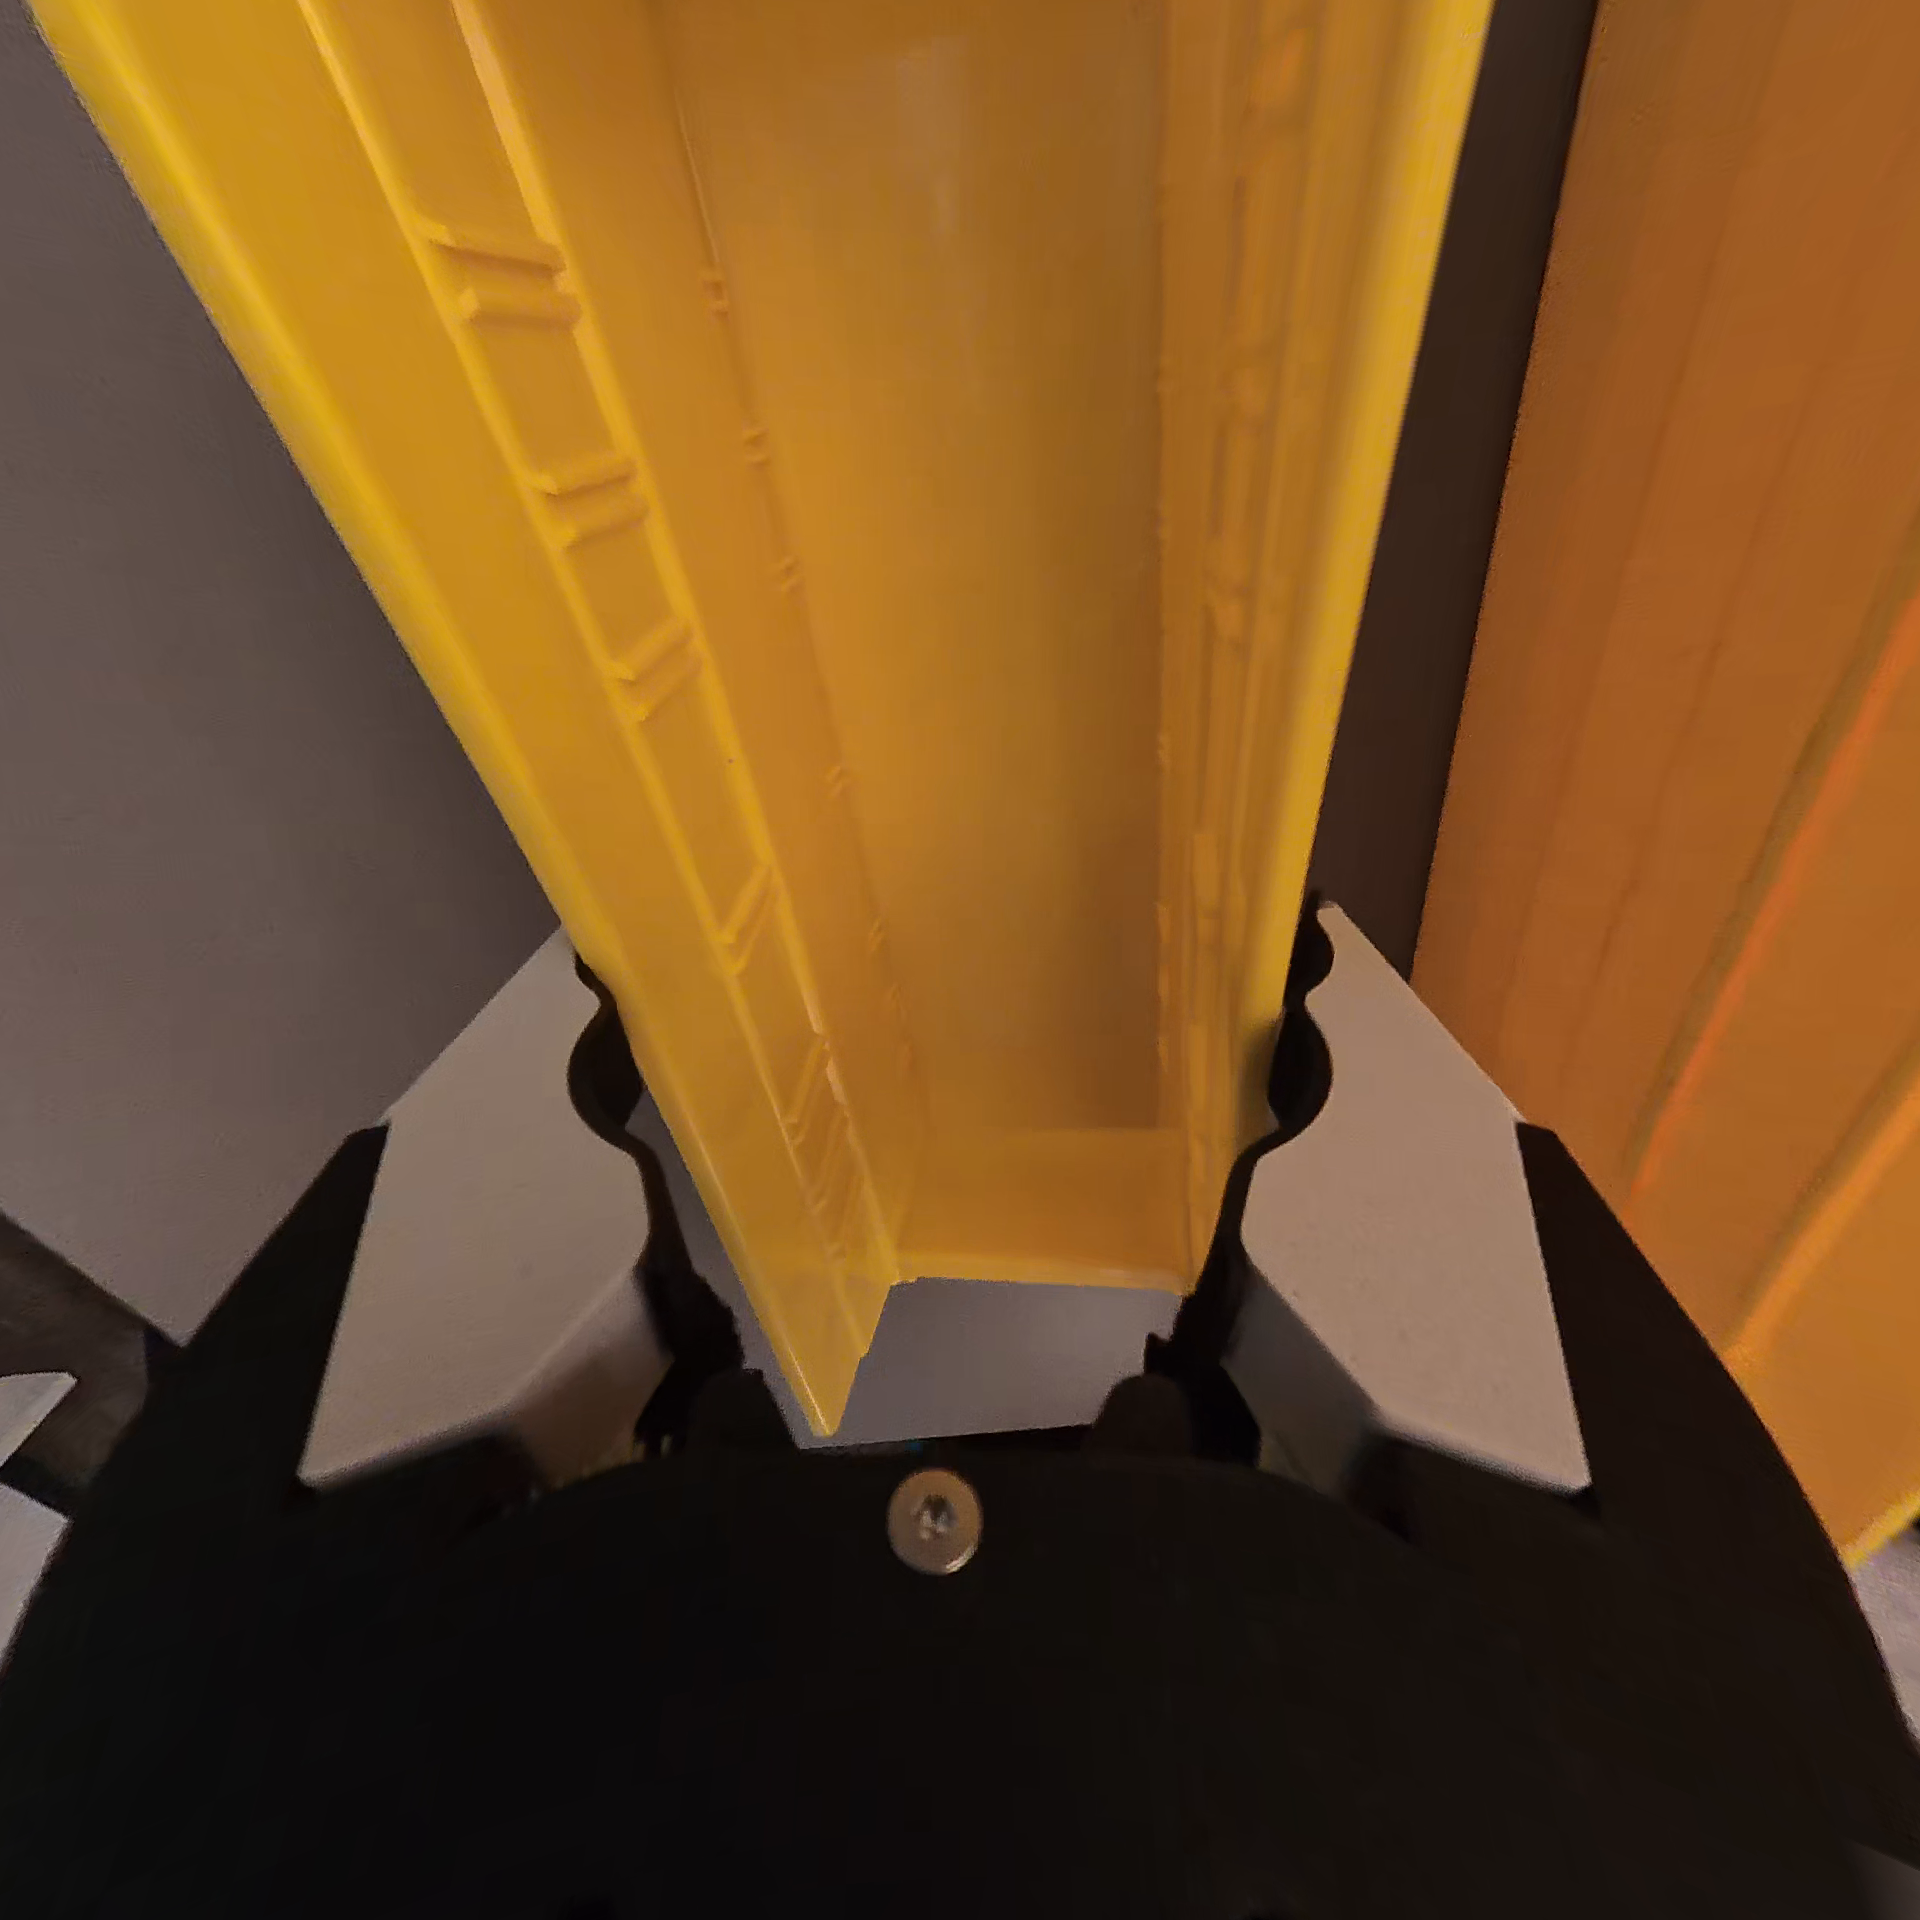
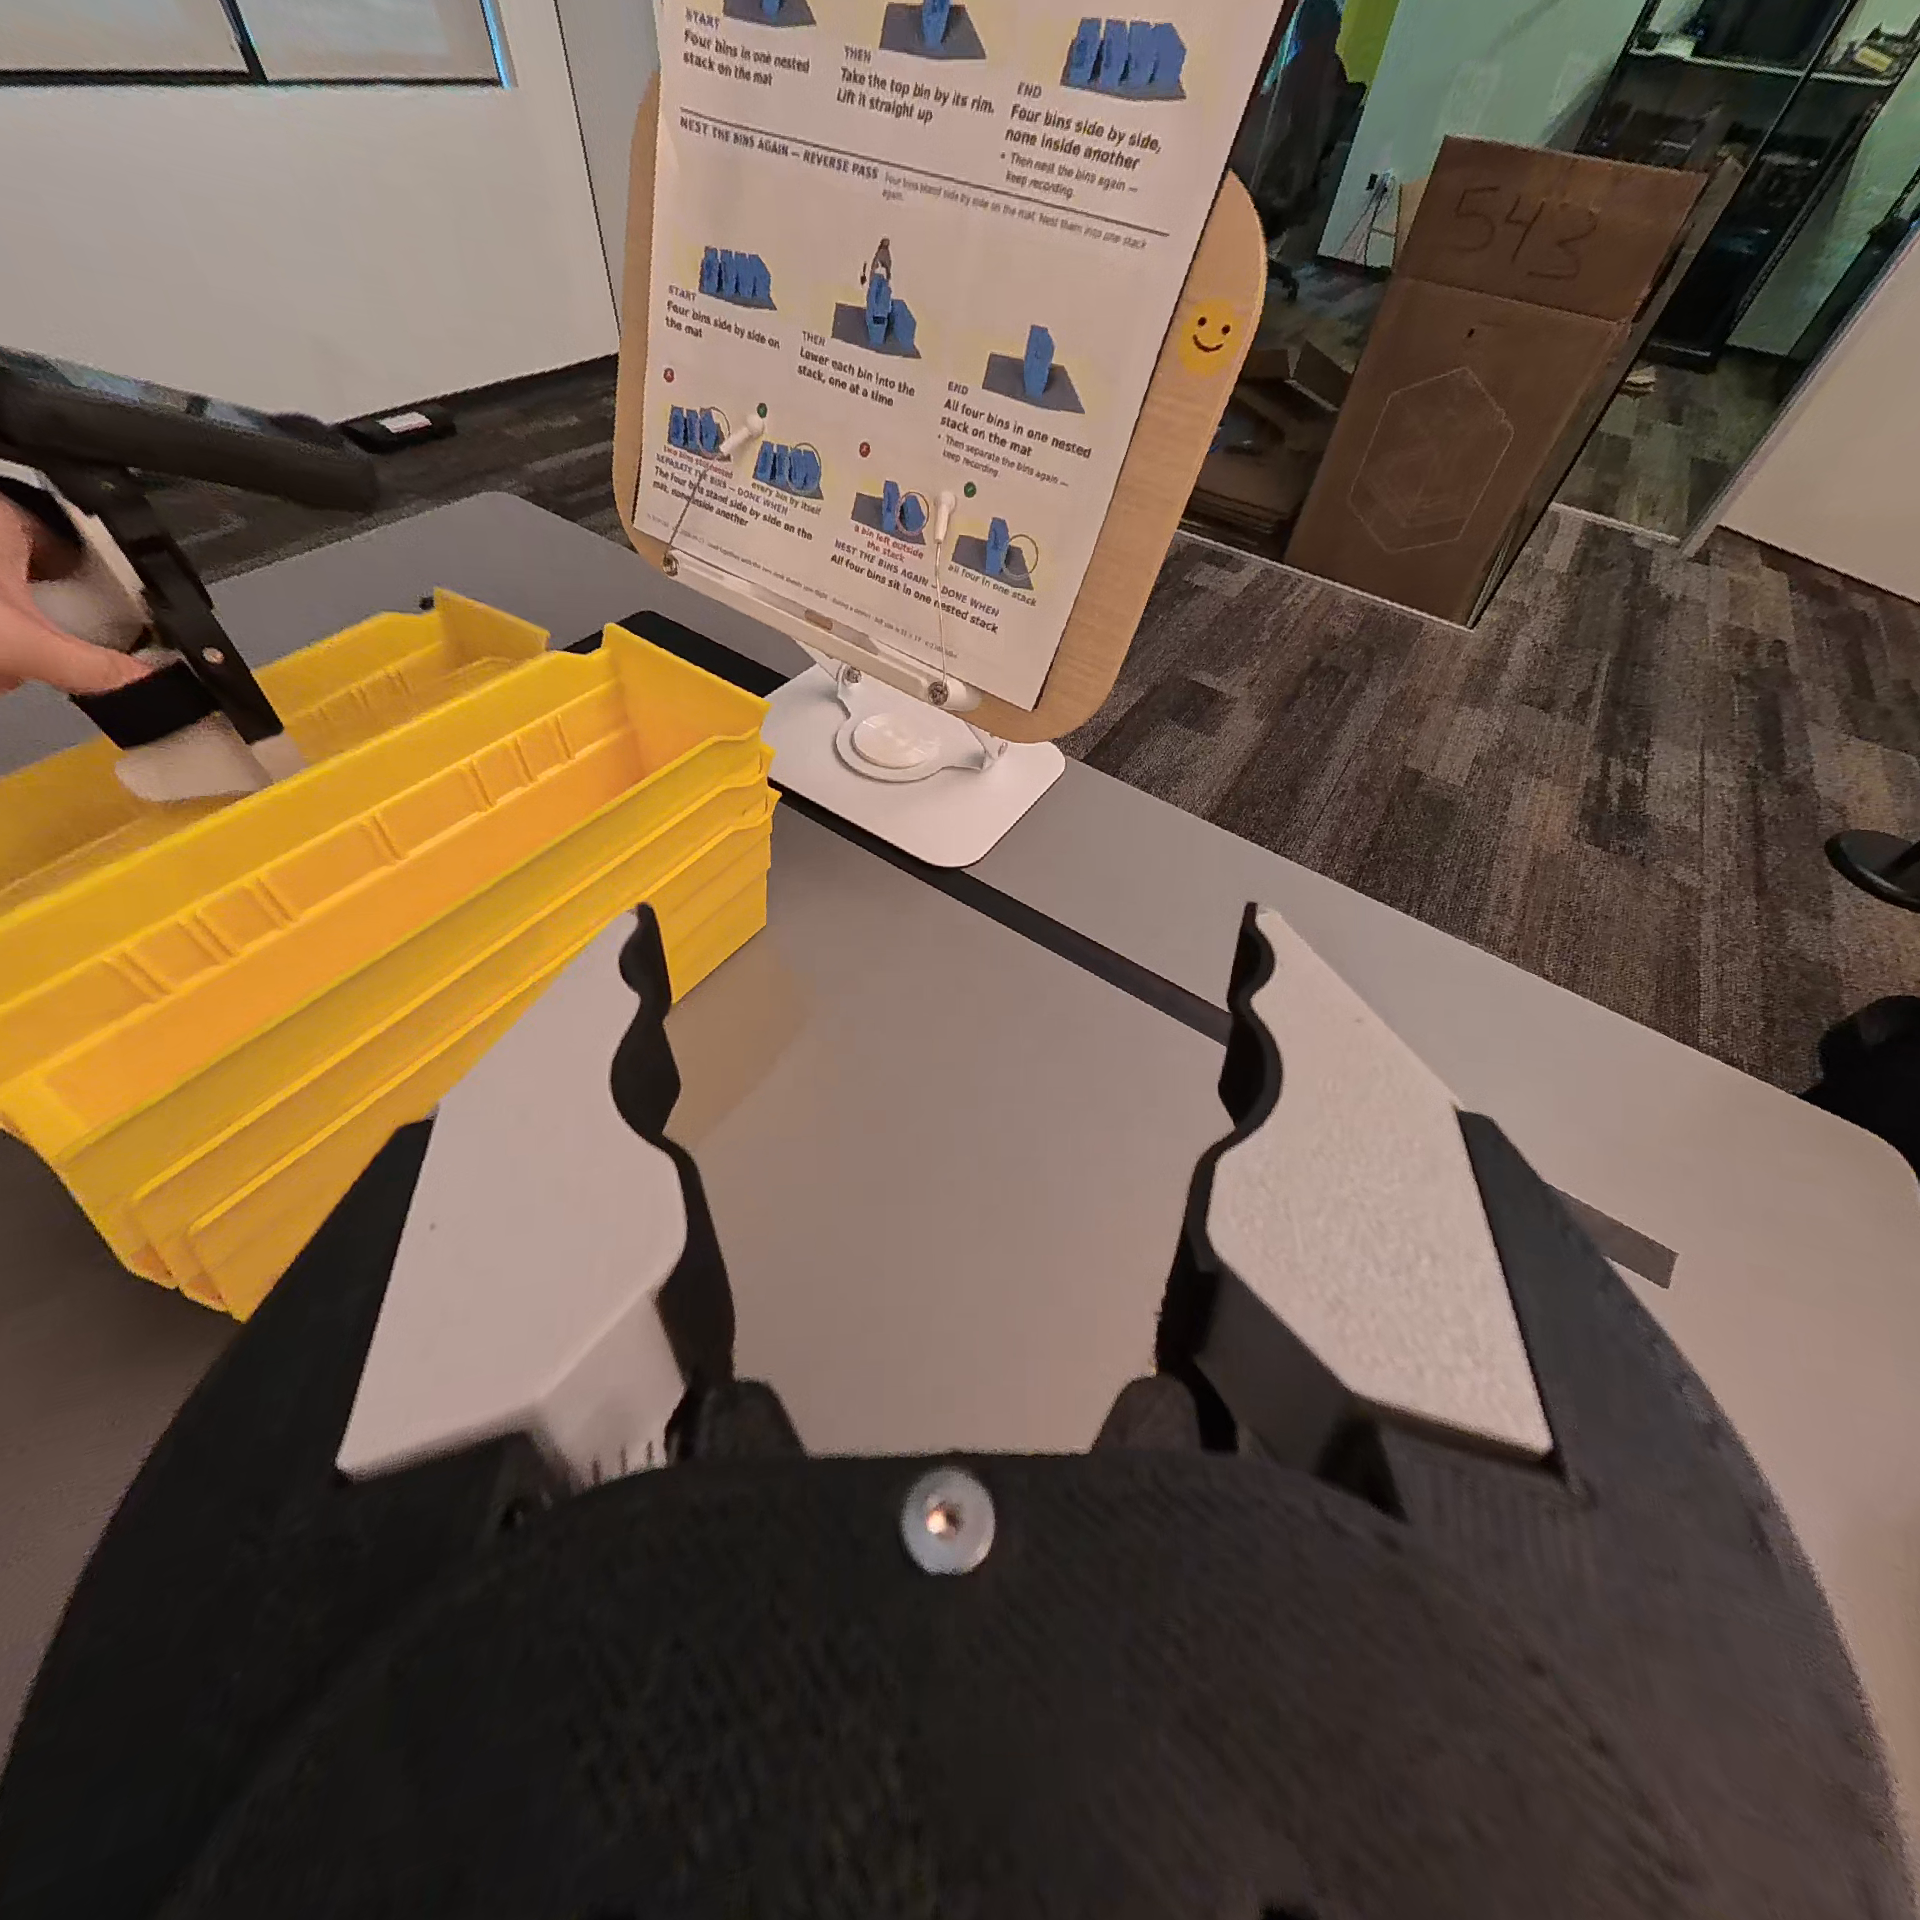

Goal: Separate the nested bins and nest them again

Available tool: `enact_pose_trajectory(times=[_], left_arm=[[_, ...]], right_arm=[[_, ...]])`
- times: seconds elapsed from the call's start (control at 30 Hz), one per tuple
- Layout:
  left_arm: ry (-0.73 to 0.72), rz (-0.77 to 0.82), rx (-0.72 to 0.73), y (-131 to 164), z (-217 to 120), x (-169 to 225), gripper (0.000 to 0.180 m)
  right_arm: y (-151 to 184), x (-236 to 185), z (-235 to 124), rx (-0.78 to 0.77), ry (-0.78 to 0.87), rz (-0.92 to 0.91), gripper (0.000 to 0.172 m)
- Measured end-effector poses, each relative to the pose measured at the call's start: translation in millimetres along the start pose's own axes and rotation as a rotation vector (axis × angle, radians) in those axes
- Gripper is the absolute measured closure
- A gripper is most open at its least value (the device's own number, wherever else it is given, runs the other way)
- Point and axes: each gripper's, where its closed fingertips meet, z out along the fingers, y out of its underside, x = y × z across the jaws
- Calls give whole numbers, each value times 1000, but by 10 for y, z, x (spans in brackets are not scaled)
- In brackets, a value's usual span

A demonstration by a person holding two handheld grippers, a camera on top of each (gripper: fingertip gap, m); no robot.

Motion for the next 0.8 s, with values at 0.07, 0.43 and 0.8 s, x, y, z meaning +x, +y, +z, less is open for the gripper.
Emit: enact_pose_trajectory(times=[0.07, 0.43, 0.8], left_arm=[[-20, 10, 6, 7, -79, -24, 56], [-159, 23, 9, 147, -1150, 77, 53], [-59, 92, -4, 35, -1925, 1319, 53]], right_arm=[[8, -7, 3, -5, -2, -4, 64], [89, 10, 36, -46, -4, 1, 65], [269, 93, 80, -130, 17, -2, 64]])
